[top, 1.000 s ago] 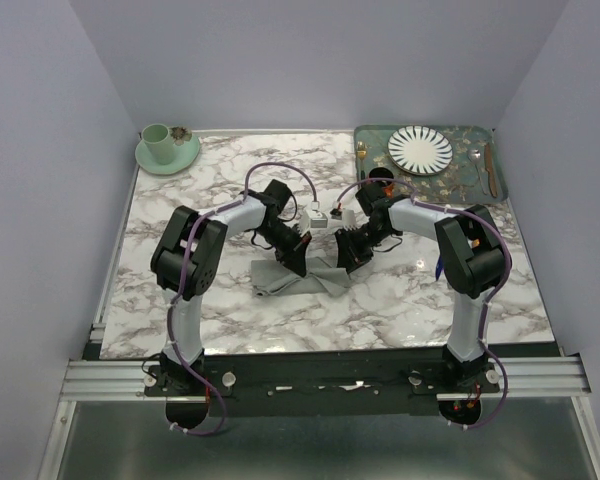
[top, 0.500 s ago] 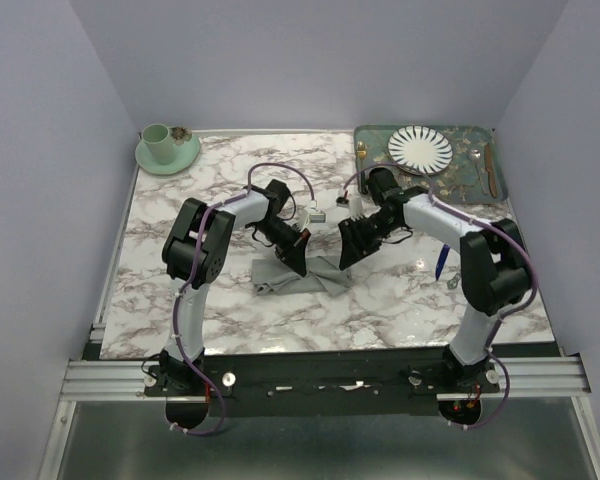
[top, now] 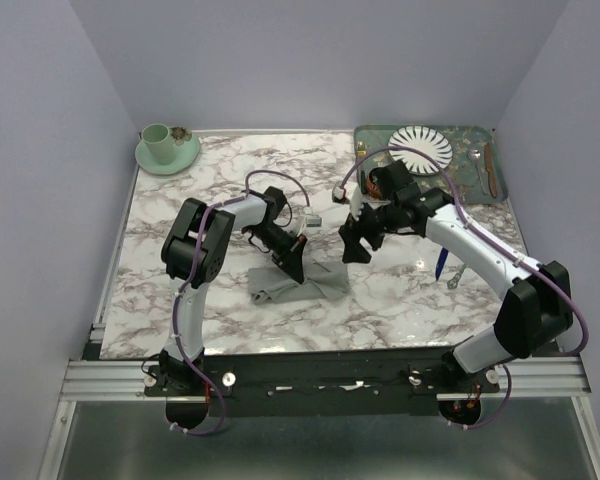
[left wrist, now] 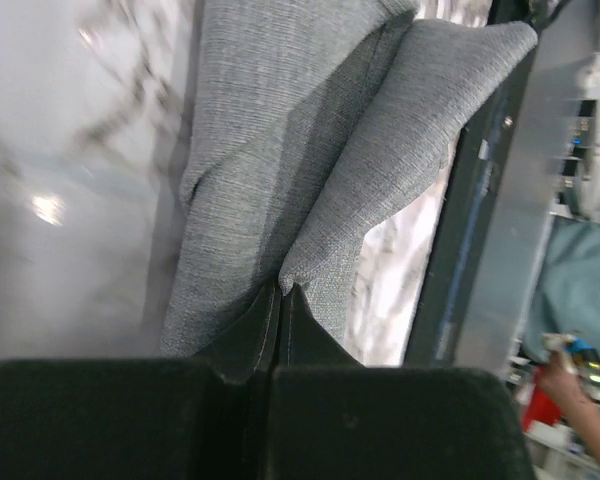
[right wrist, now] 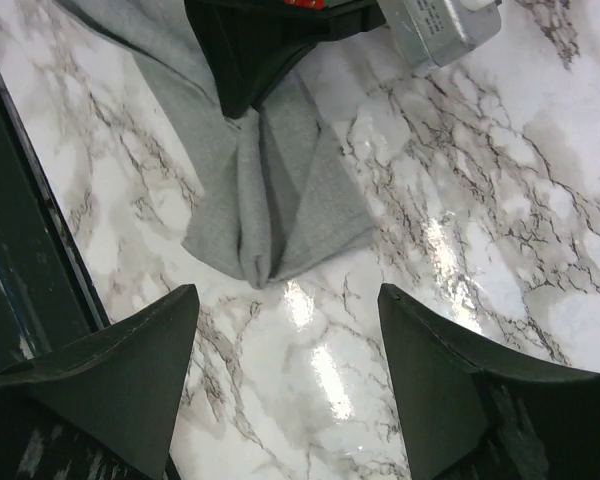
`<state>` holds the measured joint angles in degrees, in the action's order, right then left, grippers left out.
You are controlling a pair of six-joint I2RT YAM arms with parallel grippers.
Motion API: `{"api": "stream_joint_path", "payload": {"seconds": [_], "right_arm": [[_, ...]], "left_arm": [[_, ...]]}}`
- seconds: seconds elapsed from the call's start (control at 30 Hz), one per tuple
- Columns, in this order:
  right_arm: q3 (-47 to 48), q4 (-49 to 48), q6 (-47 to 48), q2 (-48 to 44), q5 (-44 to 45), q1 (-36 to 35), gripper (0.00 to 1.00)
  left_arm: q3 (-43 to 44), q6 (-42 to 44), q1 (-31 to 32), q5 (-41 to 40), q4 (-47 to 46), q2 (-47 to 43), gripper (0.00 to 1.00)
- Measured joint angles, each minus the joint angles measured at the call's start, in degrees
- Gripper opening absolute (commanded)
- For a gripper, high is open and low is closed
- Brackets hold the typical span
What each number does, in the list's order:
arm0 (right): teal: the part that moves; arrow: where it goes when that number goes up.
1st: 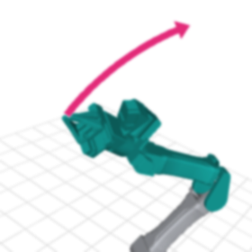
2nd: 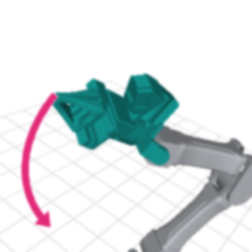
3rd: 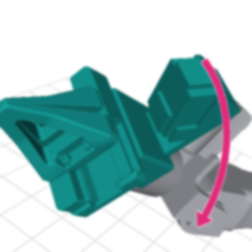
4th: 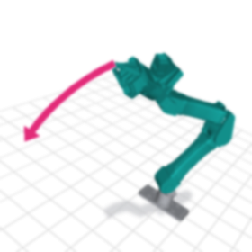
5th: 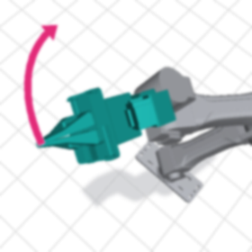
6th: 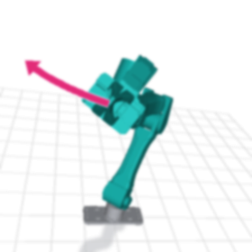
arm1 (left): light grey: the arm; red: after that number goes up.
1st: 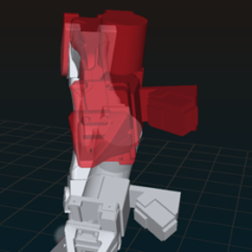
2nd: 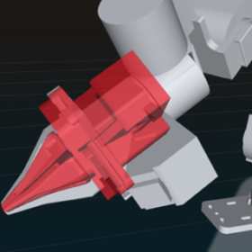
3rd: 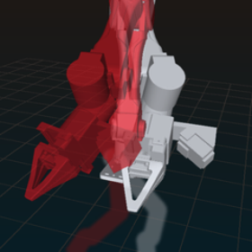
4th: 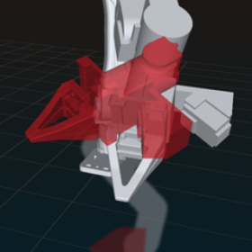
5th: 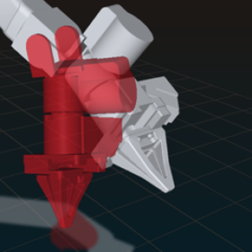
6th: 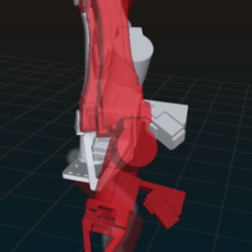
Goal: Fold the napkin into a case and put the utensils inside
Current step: Pass from the left arm to the right
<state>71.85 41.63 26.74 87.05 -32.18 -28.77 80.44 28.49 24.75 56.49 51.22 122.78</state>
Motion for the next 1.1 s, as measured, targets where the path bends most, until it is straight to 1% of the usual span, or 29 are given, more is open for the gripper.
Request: {"api": "stream_joint_path", "payload": {"seconds": [0.13, 0.27, 0.3, 0.43, 0.6, 0.73, 0.97, 1.07, 1.1], "right_arm": [[-2.71, -0.02, 2.67, -2.4, 2.95, -4.22, 0.81], [-4.33, 0.0, 5.62, -5.4, 6.43, -10.23, 0.8], [-4.33, -0.07, 6.03, -5.7, 7.1, -11.1, 0.78], [-4.15, -0.96, 6.8, -5.14, 10.67, -16.61, 0.76], [-4.24, -4.33, 6.84, -1.09, 14.6, -21.44, 0.75], [-4.85, -8.15, 7.67, 4.24, 17.49, -24.44, 0.74], [-4.28, -12.24, 8.52, 12.83, 20.35, -26.01, 0.72], [-3.98, -13.46, 9.18, 15.34, 21.81, -26.01, 0.65], [-3.98, -13.7, 9.38, 15.87, 22.36, -26.01, 0.58]], "left_arm": [[-3.39, -1.46, -0.02, 1.44, 1.7, -0.72, 0.0], [-2.43, -4.55, -0.02, 2.03, 2.54, 0.44, 0.0], [-2.25, -4.98, -0.02, 2.23, 2.64, 0.74, 0.0], [-1.79, -7.78, -0.04, 3.39, 2.84, 2.03, 0.0], [-1.66, -10.01, 0.02, 4.85, 2.93, 3.3, 0.0], [-1.05, -10.86, 0.0, 5.29, 3.63, 4.17, 0.0], [0.17, -11.58, 0.02, 6.23, 5.07, 5.75, 0.0], [0.48, -11.72, 0.02, 6.43, 5.42, 6.1, 0.0], [0.5, -11.74, 0.02, 6.56, 5.46, 6.19, 0.0]]}}
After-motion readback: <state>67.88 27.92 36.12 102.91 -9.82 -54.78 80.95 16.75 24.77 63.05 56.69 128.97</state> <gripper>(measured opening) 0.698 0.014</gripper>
